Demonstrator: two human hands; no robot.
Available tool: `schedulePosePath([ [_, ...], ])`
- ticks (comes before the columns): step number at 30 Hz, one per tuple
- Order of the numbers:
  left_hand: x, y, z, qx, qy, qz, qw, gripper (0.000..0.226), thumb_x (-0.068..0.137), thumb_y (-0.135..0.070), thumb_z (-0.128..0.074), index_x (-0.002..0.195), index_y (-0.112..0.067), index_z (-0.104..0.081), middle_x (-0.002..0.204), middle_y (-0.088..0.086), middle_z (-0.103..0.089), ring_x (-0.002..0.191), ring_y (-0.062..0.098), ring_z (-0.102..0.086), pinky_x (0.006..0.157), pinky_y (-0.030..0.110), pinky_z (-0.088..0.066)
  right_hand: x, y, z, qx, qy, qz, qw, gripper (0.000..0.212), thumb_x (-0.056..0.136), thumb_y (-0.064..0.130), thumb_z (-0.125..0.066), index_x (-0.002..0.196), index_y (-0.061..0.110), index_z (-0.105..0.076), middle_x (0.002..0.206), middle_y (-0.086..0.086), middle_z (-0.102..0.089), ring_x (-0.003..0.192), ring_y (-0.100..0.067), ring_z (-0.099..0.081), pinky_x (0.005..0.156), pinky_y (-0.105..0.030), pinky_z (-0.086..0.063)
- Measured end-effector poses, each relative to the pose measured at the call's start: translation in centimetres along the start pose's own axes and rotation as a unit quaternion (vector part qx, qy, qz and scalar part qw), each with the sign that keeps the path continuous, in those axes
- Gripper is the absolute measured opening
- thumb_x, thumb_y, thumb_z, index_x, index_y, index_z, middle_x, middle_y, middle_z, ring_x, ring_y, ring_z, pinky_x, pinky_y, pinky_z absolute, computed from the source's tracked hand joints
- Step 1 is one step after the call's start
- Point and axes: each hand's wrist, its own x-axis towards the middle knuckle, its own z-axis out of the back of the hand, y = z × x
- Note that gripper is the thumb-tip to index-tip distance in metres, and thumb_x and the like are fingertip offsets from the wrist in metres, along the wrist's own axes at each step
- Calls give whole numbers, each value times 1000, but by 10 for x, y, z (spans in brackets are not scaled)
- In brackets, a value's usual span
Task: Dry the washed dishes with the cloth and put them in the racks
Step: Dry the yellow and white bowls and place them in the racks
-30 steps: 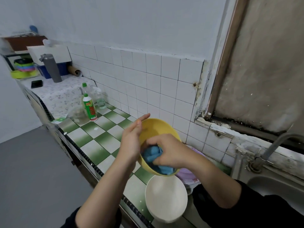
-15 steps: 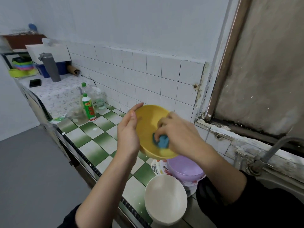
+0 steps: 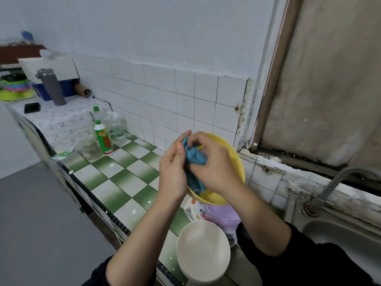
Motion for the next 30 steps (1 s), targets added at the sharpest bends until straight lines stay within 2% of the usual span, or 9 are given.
schedulePosePath([
  [2,1,1,2,10,9,5,1000,31,104,-9,-33,122,-8,-58,103,2,-68,90,3,-66,83,15,-51,-4,2,3,-10,67,-6,998,36,74,1,-69,89,30,-56,83,10,-60,63,-3,-53,62,-17,-40],
  [7,-12,6,-2,52,24,-17,998,32,104,-7,-33,124,-7,-57,106,-6,-67,93,-5,-65,81,11,-47,-2,-1,19,-105,29,-5,994,39,70,0,-66,87,33,-55,83,10,-60,76,-10,-56,68,-21,-43],
  [11,0,-3,14,72,-18,-18,997,31,104,-17,-36,115,-24,-65,95,-17,-70,95,3,-62,86,16,-46,-20,5,18,37,247,-22,968,38,76,19,-65,108,37,-58,100,6,-67,93,-19,-64,87,-40,-53],
  [16,2,0,23,104,-1,34,994,28,95,-36,-46,109,-38,-70,124,-3,-67,122,21,-57,107,44,-42,-12,4,59,-157,464,7,872,58,69,41,-84,121,39,-57,112,20,-61,103,-1,-57,91,-27,-47],
  [20,-5,6,27,214,69,25,974,35,105,-34,-36,138,-38,-43,139,-16,-45,115,-24,-39,98,2,-29,-7,-2,70,-147,483,47,862,48,74,12,-80,118,24,-66,106,23,-62,99,6,-56,88,-14,-42],
  [23,-6,6,42,476,235,-6,847,60,89,-67,-26,145,-49,-12,153,-21,-22,139,-9,-12,117,28,-14,0,-3,83,-90,504,10,859,42,72,5,-83,109,20,-68,97,20,-65,90,2,-61,82,-14,-45],
  [25,-8,0,44,519,343,5,783,67,75,-76,-25,137,-55,-14,153,-25,-26,140,-12,-8,119,39,-4,6,-2,91,-59,521,-15,851,46,68,3,-86,103,27,-68,91,18,-65,84,2,-60,77,-14,-46],
  [28,-16,-4,46,454,417,29,787,82,65,-71,-63,134,-59,-20,133,-28,-54,131,-18,-31,117,25,-4,13,-4,101,-7,502,-26,865,49,61,3,-88,93,36,-70,90,14,-67,83,0,-62,75,-19,-50],
  [30,-20,0,47,393,405,58,824,92,65,-46,-86,133,-59,-26,130,-36,-52,125,-18,-39,110,14,-24,16,-9,106,29,426,-27,904,49,56,5,-88,91,36,-71,90,12,-69,85,-2,-64,76,-21,-52],
])
